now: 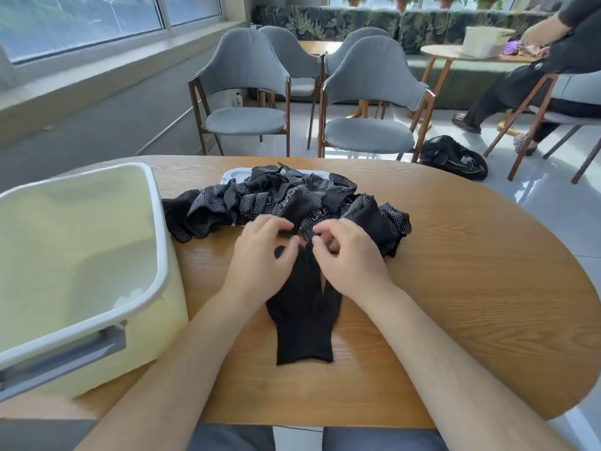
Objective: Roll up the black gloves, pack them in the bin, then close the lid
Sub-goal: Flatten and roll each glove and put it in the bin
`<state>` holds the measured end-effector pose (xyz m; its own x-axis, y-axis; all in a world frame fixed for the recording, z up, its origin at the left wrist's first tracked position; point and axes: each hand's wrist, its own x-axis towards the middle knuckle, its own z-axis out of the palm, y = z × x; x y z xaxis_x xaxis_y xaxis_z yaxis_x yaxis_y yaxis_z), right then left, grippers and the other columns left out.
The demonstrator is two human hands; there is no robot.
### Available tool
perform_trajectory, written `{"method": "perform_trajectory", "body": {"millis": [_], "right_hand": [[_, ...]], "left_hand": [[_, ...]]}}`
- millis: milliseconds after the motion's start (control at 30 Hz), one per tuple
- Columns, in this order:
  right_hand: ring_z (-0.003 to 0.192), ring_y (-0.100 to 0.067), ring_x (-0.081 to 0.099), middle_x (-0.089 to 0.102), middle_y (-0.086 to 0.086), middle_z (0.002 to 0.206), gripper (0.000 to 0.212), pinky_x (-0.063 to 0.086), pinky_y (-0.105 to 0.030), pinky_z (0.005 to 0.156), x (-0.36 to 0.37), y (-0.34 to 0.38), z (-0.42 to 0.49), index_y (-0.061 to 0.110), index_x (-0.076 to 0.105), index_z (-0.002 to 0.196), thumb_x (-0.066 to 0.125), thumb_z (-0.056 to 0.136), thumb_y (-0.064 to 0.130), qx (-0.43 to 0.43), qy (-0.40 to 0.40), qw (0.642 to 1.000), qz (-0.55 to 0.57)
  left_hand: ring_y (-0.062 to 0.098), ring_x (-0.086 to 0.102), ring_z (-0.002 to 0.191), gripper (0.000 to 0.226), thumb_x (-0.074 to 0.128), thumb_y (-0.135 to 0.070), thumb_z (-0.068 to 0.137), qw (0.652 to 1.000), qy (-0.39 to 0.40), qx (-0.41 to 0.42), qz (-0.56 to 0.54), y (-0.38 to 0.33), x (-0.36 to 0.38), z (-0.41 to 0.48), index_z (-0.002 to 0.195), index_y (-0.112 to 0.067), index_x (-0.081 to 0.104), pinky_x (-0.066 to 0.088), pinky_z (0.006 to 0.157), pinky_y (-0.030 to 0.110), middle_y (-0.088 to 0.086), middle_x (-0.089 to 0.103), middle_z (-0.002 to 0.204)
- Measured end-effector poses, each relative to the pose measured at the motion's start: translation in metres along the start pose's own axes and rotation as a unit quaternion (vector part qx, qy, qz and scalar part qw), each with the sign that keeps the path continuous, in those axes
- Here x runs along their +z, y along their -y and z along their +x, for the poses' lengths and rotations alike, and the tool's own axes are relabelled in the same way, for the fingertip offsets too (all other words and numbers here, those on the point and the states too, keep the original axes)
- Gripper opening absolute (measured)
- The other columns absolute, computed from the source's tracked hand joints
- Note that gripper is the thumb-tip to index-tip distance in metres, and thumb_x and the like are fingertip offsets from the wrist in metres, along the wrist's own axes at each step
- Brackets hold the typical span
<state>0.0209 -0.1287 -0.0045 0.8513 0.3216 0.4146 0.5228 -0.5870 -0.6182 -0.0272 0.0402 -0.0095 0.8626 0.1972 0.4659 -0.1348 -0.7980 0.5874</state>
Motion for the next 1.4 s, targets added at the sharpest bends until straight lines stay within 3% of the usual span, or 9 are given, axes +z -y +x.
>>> {"method": "perform_trajectory", "body": {"millis": [167, 333, 433, 633, 800, 967, 1100, 1267, 1400], "right_hand": [[0.092, -0.012, 0.060, 0.066, 0.005, 0.104, 0.042, 0.052, -0.032, 0.084, 0.012, 0.010, 0.043, 0.019, 0.055, 0.136, 0.062, 0.098, 0.036, 0.100, -0.009, 0.995, 0.026], [0.108, -0.014, 0.058, 0.064, 0.001, 0.120, 0.032, 0.048, -0.030, 0.093, 0.022, 0.003, 0.062, 0.025, 0.062, 0.129, 0.063, 0.098, 0.029, 0.101, -0.044, 0.993, 0.044], [0.101, -0.010, 0.058, 0.067, 0.003, 0.112, 0.017, 0.048, -0.028, 0.091, 0.024, -0.003, 0.067, 0.021, 0.071, 0.112, 0.062, 0.098, 0.024, 0.099, -0.041, 0.994, 0.038], [0.091, -0.012, 0.061, 0.067, 0.006, 0.104, 0.015, 0.052, -0.030, 0.082, 0.010, -0.002, 0.071, 0.025, 0.071, 0.110, 0.060, 0.101, 0.027, 0.067, -0.076, 0.994, 0.050], [0.082, -0.003, 0.050, 0.044, 0.009, 0.123, 0.031, 0.045, -0.016, 0.074, -0.012, 0.002, 0.070, 0.033, 0.069, 0.123, 0.067, 0.092, 0.027, 0.024, -0.036, 0.998, 0.050], [0.070, 0.007, 0.053, 0.062, 0.016, 0.091, 0.015, 0.040, -0.005, 0.064, -0.043, 0.015, 0.071, 0.020, 0.076, 0.108, 0.067, 0.098, 0.028, -0.005, -0.036, 0.994, 0.105], [0.079, 0.002, 0.068, 0.074, 0.011, 0.082, 0.007, 0.054, -0.015, 0.071, -0.063, 0.025, 0.071, 0.025, 0.075, 0.097, 0.071, 0.096, 0.030, 0.028, -0.022, 0.979, 0.199], [0.085, -0.005, 0.075, 0.079, 0.010, 0.088, 0.003, 0.060, -0.027, 0.078, -0.077, 0.032, 0.069, 0.033, 0.072, 0.094, 0.073, 0.096, 0.031, 0.038, -0.025, 0.962, 0.270], [0.087, -0.013, 0.076, 0.080, 0.006, 0.091, 0.010, 0.061, -0.041, 0.086, -0.080, 0.031, 0.063, 0.024, 0.075, 0.100, 0.070, 0.097, 0.033, 0.041, 0.008, 0.967, 0.252]], "left_hand": [[0.030, 0.050, 0.120, 0.041, 0.065, -0.033, 0.095, 0.991, -0.007, -0.102, 0.087, 0.001, 0.020, 0.045, 0.129, -0.011, 0.059, 0.041, 0.100, 0.041, 0.006, 0.058, 0.126], [0.034, 0.053, 0.113, 0.034, 0.065, -0.026, 0.094, 0.984, 0.032, -0.056, 0.165, 0.008, 0.032, 0.051, 0.125, -0.011, 0.062, 0.043, 0.089, 0.045, 0.008, 0.062, 0.118], [0.035, 0.061, 0.101, 0.022, 0.068, -0.022, 0.092, 0.989, -0.021, -0.026, 0.145, 0.012, 0.032, 0.051, 0.111, -0.011, 0.070, 0.047, 0.082, 0.045, 0.007, 0.067, 0.105], [0.024, 0.063, 0.095, 0.012, 0.067, -0.022, 0.094, 0.991, -0.127, 0.016, 0.042, 0.008, 0.020, 0.058, 0.103, -0.015, 0.072, 0.051, 0.083, 0.045, -0.002, 0.065, 0.103], [0.018, 0.063, 0.102, 0.009, 0.065, -0.019, 0.093, 0.991, -0.129, 0.015, -0.030, -0.015, 0.007, 0.063, 0.102, -0.020, 0.070, 0.049, 0.092, 0.050, -0.010, 0.070, 0.101], [-0.002, 0.062, 0.089, 0.017, 0.070, -0.017, 0.093, 0.977, -0.115, -0.030, -0.176, -0.045, -0.015, 0.061, 0.108, -0.024, 0.066, 0.049, 0.080, 0.015, -0.016, 0.066, 0.093], [-0.005, 0.063, 0.083, 0.017, 0.072, -0.024, 0.094, 0.954, -0.107, -0.088, -0.267, -0.063, -0.033, 0.063, 0.110, -0.023, 0.069, 0.049, 0.076, 0.011, -0.014, 0.069, 0.089], [0.011, 0.064, 0.081, 0.009, 0.069, -0.031, 0.095, 0.959, -0.092, -0.080, -0.257, -0.068, -0.045, 0.068, 0.103, -0.027, 0.070, 0.057, 0.075, 0.028, -0.015, 0.068, 0.086], [-0.002, 0.054, 0.070, 0.012, 0.069, -0.032, 0.095, 0.974, -0.067, -0.067, -0.206, -0.067, -0.048, 0.063, 0.107, -0.027, 0.068, 0.046, 0.066, 0.012, -0.016, 0.062, 0.083]]}}
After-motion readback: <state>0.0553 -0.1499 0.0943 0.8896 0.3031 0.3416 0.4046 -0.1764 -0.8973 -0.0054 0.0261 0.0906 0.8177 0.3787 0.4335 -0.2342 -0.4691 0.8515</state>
